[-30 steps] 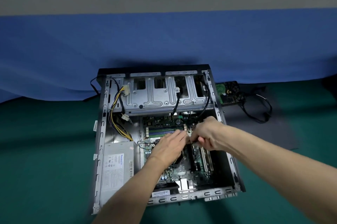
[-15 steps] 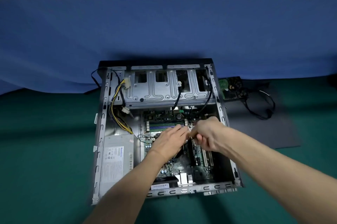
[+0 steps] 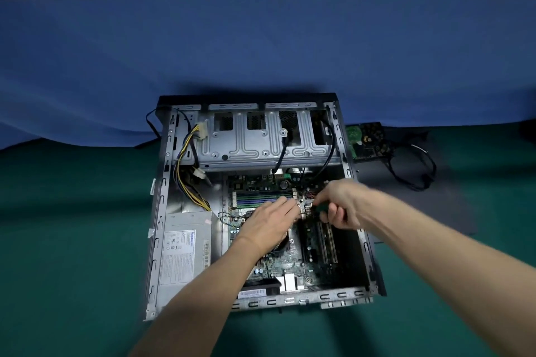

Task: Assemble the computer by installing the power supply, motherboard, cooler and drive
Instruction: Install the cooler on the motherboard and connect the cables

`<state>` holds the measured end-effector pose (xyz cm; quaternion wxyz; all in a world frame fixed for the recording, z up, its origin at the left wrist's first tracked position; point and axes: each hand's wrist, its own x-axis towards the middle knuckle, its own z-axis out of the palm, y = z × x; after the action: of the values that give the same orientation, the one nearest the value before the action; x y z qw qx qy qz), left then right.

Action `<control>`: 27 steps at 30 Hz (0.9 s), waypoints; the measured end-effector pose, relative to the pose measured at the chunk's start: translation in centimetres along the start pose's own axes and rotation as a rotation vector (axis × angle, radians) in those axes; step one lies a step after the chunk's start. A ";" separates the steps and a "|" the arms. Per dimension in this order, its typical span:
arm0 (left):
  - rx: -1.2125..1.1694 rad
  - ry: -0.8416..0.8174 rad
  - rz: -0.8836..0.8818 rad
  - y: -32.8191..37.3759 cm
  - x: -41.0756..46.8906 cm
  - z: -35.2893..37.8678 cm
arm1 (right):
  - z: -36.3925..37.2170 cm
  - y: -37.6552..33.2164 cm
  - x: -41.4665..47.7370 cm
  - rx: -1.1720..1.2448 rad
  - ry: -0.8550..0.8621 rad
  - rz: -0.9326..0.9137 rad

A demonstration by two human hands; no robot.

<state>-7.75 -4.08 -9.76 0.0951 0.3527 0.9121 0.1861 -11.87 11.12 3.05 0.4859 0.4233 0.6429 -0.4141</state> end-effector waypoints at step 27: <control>0.046 -0.022 0.005 -0.4 -0.2 0.8 | 1.8 -0.3 -1.2 -0.230 0.214 -0.240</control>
<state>-7.58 -4.26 -10.62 0.0967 0.3590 0.9142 0.1612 -11.44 9.14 3.89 0.4070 0.3268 0.7799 -0.3455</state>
